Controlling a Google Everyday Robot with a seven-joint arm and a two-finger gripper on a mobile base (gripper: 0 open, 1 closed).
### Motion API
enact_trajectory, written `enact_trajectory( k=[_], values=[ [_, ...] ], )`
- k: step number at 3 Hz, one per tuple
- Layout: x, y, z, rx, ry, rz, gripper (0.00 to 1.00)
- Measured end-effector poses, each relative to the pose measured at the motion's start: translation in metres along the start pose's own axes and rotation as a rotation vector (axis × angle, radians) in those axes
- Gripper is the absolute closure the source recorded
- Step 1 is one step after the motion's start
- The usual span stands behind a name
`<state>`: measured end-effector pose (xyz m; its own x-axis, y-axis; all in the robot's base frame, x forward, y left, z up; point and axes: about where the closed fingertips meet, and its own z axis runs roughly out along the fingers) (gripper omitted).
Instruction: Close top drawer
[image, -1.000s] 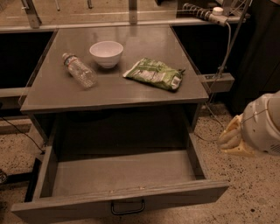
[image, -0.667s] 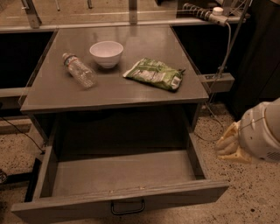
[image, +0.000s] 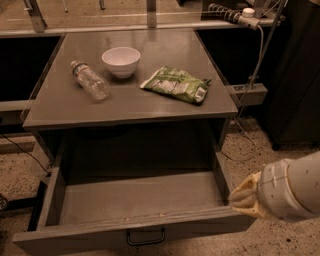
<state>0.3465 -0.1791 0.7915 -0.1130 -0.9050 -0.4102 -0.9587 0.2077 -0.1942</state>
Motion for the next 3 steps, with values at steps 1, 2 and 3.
enact_trajectory(
  k=[1, 2, 3],
  values=[
    [-0.004, 0.029, 0.033, -0.048, -0.081, -0.030, 1.00],
    [-0.007, 0.054, 0.063, -0.081, -0.190, -0.055, 1.00],
    [-0.002, 0.064, 0.088, -0.089, -0.259, -0.086, 1.00]
  ],
)
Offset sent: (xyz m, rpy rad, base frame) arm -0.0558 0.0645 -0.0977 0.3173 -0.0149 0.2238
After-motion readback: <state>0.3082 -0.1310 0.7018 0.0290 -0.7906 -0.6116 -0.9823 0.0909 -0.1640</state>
